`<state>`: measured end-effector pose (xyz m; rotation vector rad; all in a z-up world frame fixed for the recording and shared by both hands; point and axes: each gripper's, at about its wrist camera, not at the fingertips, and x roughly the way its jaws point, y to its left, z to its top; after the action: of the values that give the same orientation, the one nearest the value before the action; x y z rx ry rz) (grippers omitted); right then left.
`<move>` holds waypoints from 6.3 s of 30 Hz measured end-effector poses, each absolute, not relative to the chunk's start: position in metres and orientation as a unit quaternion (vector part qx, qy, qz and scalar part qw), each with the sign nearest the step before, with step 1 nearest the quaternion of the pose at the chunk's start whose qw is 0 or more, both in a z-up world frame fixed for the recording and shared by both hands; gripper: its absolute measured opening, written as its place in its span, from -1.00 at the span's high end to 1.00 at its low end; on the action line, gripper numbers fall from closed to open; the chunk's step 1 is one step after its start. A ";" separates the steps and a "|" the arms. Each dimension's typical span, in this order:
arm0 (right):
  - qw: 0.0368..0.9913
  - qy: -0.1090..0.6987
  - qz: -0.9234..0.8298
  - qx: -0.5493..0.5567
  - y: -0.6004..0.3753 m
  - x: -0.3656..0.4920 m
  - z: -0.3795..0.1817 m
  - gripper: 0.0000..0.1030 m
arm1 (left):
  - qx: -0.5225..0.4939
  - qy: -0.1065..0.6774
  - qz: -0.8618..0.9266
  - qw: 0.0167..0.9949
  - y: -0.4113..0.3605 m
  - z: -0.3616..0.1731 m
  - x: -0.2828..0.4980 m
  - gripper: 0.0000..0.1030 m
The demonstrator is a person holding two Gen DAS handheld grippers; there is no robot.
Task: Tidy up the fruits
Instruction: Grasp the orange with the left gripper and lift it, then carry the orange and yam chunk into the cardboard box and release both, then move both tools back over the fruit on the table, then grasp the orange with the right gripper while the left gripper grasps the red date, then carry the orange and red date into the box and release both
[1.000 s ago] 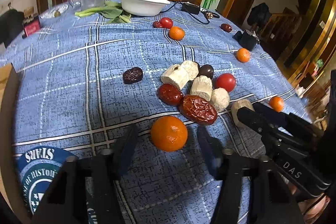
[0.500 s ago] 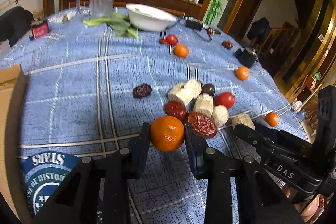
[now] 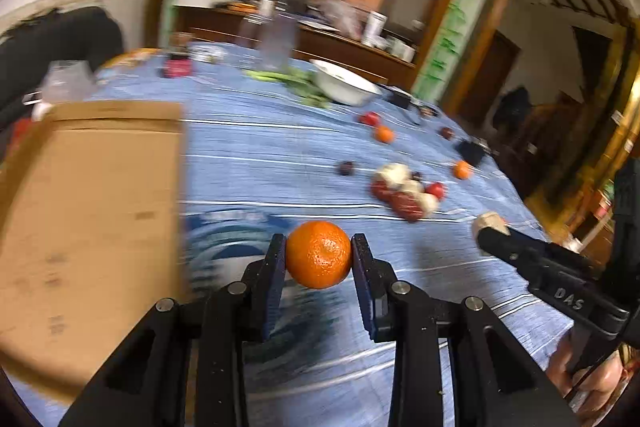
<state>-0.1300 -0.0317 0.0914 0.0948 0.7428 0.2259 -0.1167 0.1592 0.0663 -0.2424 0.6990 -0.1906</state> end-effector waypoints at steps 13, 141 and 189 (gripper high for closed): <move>0.888 0.368 0.274 -0.013 0.140 -0.140 0.098 0.20 | -0.142 0.333 0.093 0.928 0.304 0.062 -0.168 0.39; 0.900 0.416 -0.008 0.132 -0.198 -0.048 0.023 0.27 | -0.054 0.458 -0.123 0.879 -0.001 0.018 0.019 -0.07; 0.920 0.347 0.147 0.108 -0.046 -0.127 0.118 0.35 | -0.111 0.270 -0.038 0.956 0.203 0.112 -0.163 0.18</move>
<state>-0.1270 -0.0464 0.1181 0.2220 0.7139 0.3026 -0.1632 0.2034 0.1124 -0.2246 0.5483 -0.0768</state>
